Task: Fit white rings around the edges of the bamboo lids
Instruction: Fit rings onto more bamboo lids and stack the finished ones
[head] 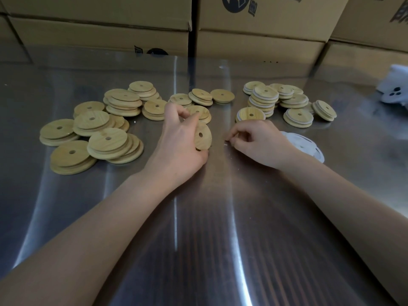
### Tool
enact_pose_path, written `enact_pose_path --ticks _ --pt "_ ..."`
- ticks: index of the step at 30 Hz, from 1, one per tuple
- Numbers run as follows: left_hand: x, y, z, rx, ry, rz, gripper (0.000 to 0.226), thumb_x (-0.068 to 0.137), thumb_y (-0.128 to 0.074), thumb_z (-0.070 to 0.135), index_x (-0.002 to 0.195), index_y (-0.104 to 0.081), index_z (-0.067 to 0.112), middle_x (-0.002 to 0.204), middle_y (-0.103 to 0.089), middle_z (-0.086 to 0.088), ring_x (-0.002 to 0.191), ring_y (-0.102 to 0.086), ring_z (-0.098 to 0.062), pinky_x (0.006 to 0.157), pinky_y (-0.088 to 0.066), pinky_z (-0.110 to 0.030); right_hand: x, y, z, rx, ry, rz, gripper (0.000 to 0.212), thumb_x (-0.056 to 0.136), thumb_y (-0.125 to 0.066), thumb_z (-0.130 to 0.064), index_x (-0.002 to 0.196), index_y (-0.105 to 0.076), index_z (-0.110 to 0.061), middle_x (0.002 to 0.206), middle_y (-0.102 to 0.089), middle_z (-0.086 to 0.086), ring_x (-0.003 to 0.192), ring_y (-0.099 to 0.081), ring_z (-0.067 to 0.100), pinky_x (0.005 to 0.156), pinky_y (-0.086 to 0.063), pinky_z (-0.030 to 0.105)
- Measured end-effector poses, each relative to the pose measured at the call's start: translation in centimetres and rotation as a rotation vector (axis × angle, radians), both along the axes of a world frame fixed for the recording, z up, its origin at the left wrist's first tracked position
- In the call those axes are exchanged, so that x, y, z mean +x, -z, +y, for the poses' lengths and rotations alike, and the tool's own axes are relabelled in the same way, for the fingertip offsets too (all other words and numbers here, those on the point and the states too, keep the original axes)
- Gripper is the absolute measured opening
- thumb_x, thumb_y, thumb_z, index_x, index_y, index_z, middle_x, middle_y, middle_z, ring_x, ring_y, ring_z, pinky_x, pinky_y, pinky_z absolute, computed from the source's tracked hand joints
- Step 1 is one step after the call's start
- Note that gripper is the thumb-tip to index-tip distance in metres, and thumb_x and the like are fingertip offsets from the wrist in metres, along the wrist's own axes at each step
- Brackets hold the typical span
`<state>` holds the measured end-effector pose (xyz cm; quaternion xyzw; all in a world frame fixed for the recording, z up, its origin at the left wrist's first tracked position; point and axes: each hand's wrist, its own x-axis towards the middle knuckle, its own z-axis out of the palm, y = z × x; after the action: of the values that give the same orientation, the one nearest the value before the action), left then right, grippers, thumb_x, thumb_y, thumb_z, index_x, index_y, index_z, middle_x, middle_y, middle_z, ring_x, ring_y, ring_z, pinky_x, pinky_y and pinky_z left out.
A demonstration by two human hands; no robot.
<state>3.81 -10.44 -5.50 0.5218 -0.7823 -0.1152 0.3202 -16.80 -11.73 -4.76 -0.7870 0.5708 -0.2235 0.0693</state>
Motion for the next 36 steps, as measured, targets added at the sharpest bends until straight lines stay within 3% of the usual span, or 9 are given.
enact_pose_path --ticks 3,8,12,17,24,27,31,34,36 --pt "-0.1 -0.2 0.1 0.078 0.021 0.083 0.069 0.074 -0.078 0.010 0.136 -0.048 0.019 0.122 -0.023 0.010 0.101 -0.025 0.005 0.077 -0.019 0.011 -0.1 -0.3 0.1 -0.036 0.040 -0.032 0.012 0.086 -0.061 -0.017 0.087 -0.070 -0.024 0.067 -0.058 -0.014 0.067 -0.053 -0.002 0.063 -0.040 0.019" --pt "0.0 -0.5 0.2 0.112 0.044 0.171 0.066 0.070 -0.080 0.008 0.127 -0.051 0.026 0.126 -0.054 0.007 0.113 -0.046 -0.008 0.079 -0.027 -0.009 -1.4 -1.3 -0.2 -0.158 0.330 -0.069 0.019 0.085 -0.054 -0.013 0.091 -0.071 -0.019 0.074 -0.062 -0.005 0.083 -0.060 0.025 0.071 -0.045 0.033" --pt "0.1 -0.5 0.2 0.120 0.068 0.251 0.065 0.069 -0.080 0.007 0.124 -0.053 0.029 0.122 -0.054 0.013 0.109 -0.046 -0.003 0.075 -0.033 -0.005 -3.7 -2.1 -0.8 -0.025 0.506 0.115 0.019 0.088 -0.047 -0.011 0.086 -0.065 -0.014 0.088 -0.063 0.008 0.095 -0.058 0.034 0.072 -0.043 0.035" --pt "0.2 -0.3 0.1 0.151 0.087 0.341 0.062 0.069 -0.081 0.009 0.117 -0.052 0.036 0.118 -0.053 0.021 0.106 -0.046 0.003 0.078 -0.032 0.003 -5.3 -2.7 -0.7 0.257 0.609 0.190 0.011 0.084 -0.058 -0.013 0.094 -0.063 -0.015 0.101 -0.056 0.008 0.095 -0.052 0.029 0.074 -0.041 0.035" --pt "0.4 0.0 -0.4 0.195 0.082 0.417 0.064 0.070 -0.083 0.012 0.121 -0.053 0.036 0.121 -0.056 0.018 0.112 -0.051 -0.003 0.084 -0.038 -0.010 -5.4 -3.1 -0.8 0.277 0.566 0.202 0.015 0.085 -0.057 -0.014 0.095 -0.066 -0.020 0.100 -0.060 0.007 0.092 -0.053 0.026 0.073 -0.041 0.033" --pt "0.4 0.0 -0.4 0.198 0.091 0.418 0.064 0.071 -0.083 0.013 0.122 -0.052 0.036 0.122 -0.055 0.019 0.113 -0.050 -0.002 0.083 -0.036 -0.008 -5.3 -3.5 -0.6 0.320 0.593 0.159 0.016 0.086 -0.058 -0.011 0.087 -0.064 -0.026 0.102 -0.063 0.005 0.099 -0.056 0.027 0.088 -0.047 0.041" --pt "0.3 0.0 -0.4 0.212 0.093 0.439 0.064 0.071 -0.083 0.012 0.122 -0.052 0.035 0.120 -0.055 0.020 0.112 -0.050 -0.002 0.084 -0.037 -0.008 -5.1 -3.9 -0.5 0.293 0.611 0.116 0.024 0.085 -0.059 -0.004 0.079 -0.064 -0.027 0.097 -0.066 0.005 0.105 -0.056 0.029 0.104 -0.039 0.051" --pt "0.4 -0.1 -0.4 0.231 0.098 0.498 0.064 0.070 -0.084 0.011 0.119 -0.052 0.037 0.116 -0.056 0.021 0.111 -0.053 -0.001 0.087 -0.041 -0.012 -4.9 -4.1 -0.3 0.277 0.592 0.082 0.025 0.085 -0.061 -0.004 0.077 -0.066 -0.028 0.093 -0.068 0.004 0.101 -0.059 0.027 0.099 -0.044 0.044" --pt "0.4 -0.2 -0.4 0.250 0.084 0.558 0.064 0.069 -0.084 0.009 0.116 -0.053 0.038 0.114 -0.057 0.020 0.108 -0.055 -0.002 0.089 -0.049 -0.022 -4.8 -4.2 -0.2 0.255 0.543 -0.018 0.019 0.085 -0.064 -0.008 0.078 -0.071 -0.025 0.087 -0.070 0.001 0.090 -0.062 0.019 0.079 -0.050 0.031"
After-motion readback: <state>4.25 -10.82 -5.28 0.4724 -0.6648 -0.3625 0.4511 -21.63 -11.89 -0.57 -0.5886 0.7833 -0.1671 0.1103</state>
